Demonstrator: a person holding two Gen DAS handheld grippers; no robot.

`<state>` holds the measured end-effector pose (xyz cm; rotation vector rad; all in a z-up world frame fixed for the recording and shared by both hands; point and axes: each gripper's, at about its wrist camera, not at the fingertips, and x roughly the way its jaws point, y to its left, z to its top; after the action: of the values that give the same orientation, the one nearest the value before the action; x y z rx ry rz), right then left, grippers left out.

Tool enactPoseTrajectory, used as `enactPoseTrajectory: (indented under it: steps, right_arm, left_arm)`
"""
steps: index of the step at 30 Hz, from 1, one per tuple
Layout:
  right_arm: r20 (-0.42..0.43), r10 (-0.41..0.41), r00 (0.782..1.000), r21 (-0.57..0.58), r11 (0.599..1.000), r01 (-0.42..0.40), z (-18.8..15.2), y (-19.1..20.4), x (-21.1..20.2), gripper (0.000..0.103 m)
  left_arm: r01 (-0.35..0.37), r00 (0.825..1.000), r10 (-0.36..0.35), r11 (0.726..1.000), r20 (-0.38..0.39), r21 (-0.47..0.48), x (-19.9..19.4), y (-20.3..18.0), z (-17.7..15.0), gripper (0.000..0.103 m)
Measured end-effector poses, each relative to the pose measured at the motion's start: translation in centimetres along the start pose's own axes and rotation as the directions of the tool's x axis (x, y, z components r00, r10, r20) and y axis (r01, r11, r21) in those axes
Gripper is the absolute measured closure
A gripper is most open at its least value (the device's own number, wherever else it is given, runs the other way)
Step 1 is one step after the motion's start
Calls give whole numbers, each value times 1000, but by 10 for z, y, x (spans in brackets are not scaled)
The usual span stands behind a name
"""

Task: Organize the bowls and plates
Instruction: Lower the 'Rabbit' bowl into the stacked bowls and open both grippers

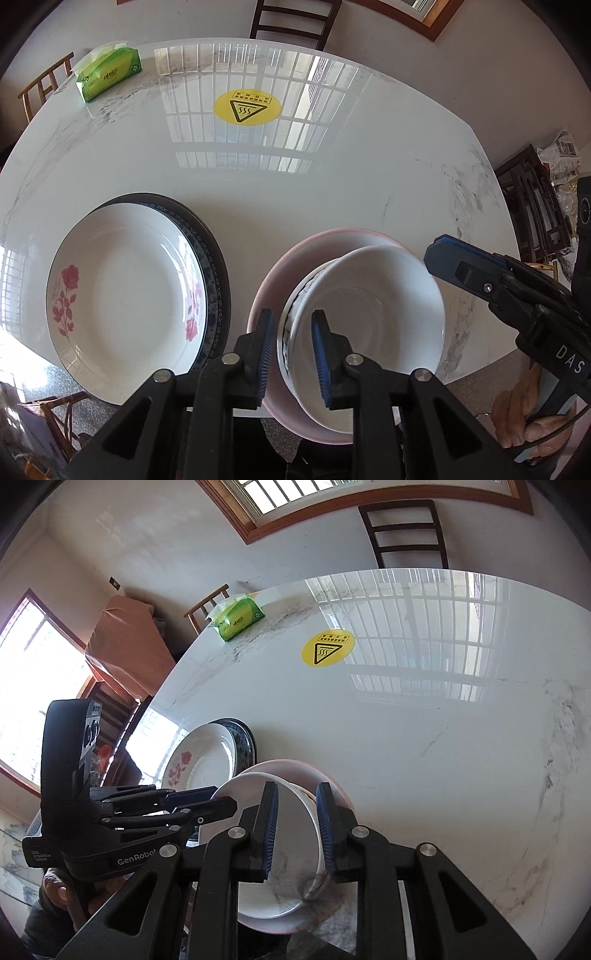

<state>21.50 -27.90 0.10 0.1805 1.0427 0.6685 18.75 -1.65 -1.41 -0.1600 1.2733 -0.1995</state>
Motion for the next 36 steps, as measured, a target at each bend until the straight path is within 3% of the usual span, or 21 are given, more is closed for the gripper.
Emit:
enactPoseTrajectory:
  steps: [8,12,17,21,24,28,31,36]
  right_arm:
    - [-35,-6,999,9,1000,6,-2,-5,20,81]
    - [-82,-3,997,37,999,6,-2,-12,30,81]
    - [-3,48,999,79,996,-48,-7,-21,14,81]
    - [114,79,990,108,990,-92,-19,-28,-16,70]
    - [184,27,983,86,995,-44,-39,-26,-36,63]
    - [268,-73,961,20,997,70,-70,-11,-56,62]
    - [332,-158,930,-27,984,177,-89,3,-67,62]
    - [414,-199,888,-60,968,245,-115,11,-69,52]
  left_arm:
    - [-26,1000,26,1000,-8,13,10,-5,1,82]
    - [-5,1000,5,1000,-9,11,8,-5,-1,81]
    - [41,991,-41,999,131,1,-23,7,-6,81]
    - [27,969,-24,1000,245,-10,-47,19,-17,71]
    - [44,954,-32,998,298,-34,-56,27,-31,59]
    - [20,939,-7,999,345,-36,-62,29,-51,59]
    - [-31,926,37,999,377,-20,-61,28,-68,59]
    - [-64,905,63,998,421,-13,-46,31,-89,59]
